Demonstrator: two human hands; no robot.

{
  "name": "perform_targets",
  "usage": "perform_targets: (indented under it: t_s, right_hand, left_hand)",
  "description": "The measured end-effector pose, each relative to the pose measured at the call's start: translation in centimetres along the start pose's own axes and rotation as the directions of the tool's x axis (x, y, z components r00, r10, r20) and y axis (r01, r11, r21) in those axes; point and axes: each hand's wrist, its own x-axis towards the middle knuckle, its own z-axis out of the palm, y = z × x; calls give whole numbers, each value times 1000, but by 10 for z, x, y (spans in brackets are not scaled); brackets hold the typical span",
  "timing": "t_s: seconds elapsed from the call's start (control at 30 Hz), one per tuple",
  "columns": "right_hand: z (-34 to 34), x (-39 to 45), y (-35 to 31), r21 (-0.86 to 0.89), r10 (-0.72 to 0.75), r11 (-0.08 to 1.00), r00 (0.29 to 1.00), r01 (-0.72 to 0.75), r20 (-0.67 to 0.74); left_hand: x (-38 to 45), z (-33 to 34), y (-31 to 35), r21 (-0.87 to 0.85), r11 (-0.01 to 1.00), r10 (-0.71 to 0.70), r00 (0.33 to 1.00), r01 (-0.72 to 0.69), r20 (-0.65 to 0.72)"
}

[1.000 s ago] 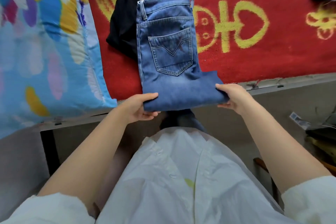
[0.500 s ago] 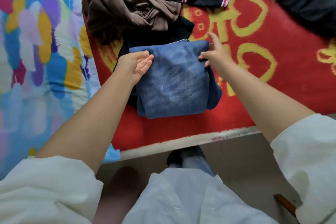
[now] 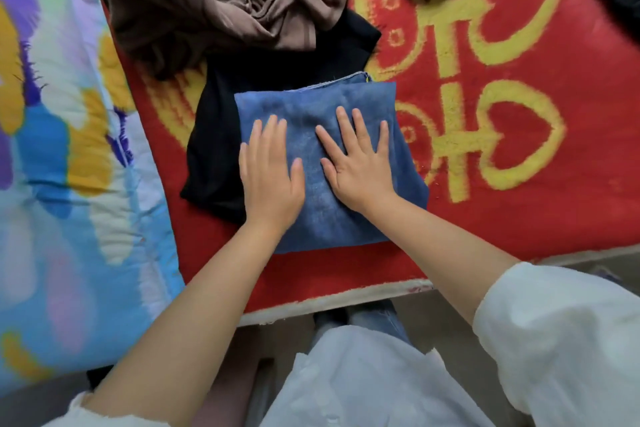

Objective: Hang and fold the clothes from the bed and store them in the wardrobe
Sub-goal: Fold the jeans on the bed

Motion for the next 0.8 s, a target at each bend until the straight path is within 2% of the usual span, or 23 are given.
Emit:
perform_targets:
  t_s: [0.03, 0.1, 0.2, 0.27, 0.37, 0.47, 0.53, 0.57, 0.6, 0.63, 0.67, 0.7, 0.73, 0.77, 0.8]
  right_hand:
    - [6, 3, 1, -38, 6, 999, 999, -8, -34]
    - [17, 8, 3, -90, 8, 996, 997, -14, -74]
    - [33, 18, 4, -97, 1, 995, 994, -12, -109]
    - [39, 22, 4, -77, 2, 997, 998, -8, -67]
    - [38, 24, 3, -72, 23, 997, 999, -20, 42]
    - [36, 21, 5, -42, 9, 999, 998, -6, 65]
    - [30, 18, 9, 70, -28, 997, 999, 26, 37]
    - [27, 16, 14, 170, -42, 985, 999, 39, 14]
    - [20, 12, 21, 279, -42, 959, 998, 52, -41]
    - [17, 8, 29, 374, -8, 926, 993, 53, -120]
    - [12, 0, 36, 451, 62, 892, 980, 30, -187]
    - [11, -8, 43, 545, 185, 836, 967, -60, -177]
    - [9, -15, 49, 652, 322, 729, 945, -208, -59]
    - [8, -22, 52, 737, 412, 572, 903, -360, 122]
    - [7, -28, 54, 766, 419, 434, 859, -475, 295]
  left_hand:
    - [-10, 8, -8, 148, 989, 11, 999, -16, 35]
    - [-15, 22, -24, 330, 943, -81, 991, 40, 110]
    - [-2, 42, -48, 394, 918, -95, 986, 34, 137]
    - [2, 53, -58, 407, 913, -67, 988, 4, 139]
    - [4, 62, -68, 384, 923, -76, 988, 18, 136]
    - [5, 57, -68, 333, 942, 16, 997, -41, 77]
    - [-3, 47, -63, 146, 988, -53, 997, 44, 54]
    - [-8, 41, -61, -7, 987, -162, 987, 162, 22]
    - [-14, 37, -58, -156, 938, -314, 949, 308, -12]
    - [-18, 34, -57, -242, 859, -466, 885, 451, -6]
    - [-26, 30, -57, -271, 785, -568, 822, 556, 43]
    - [-33, 28, -60, -252, 740, -613, 780, 623, 126]
    - [-38, 27, -64, -246, 710, -627, 752, 659, 204]
    - [-43, 26, -70, -258, 668, -639, 716, 698, 281]
    - [-49, 21, -72, -304, 603, -645, 675, 738, 359]
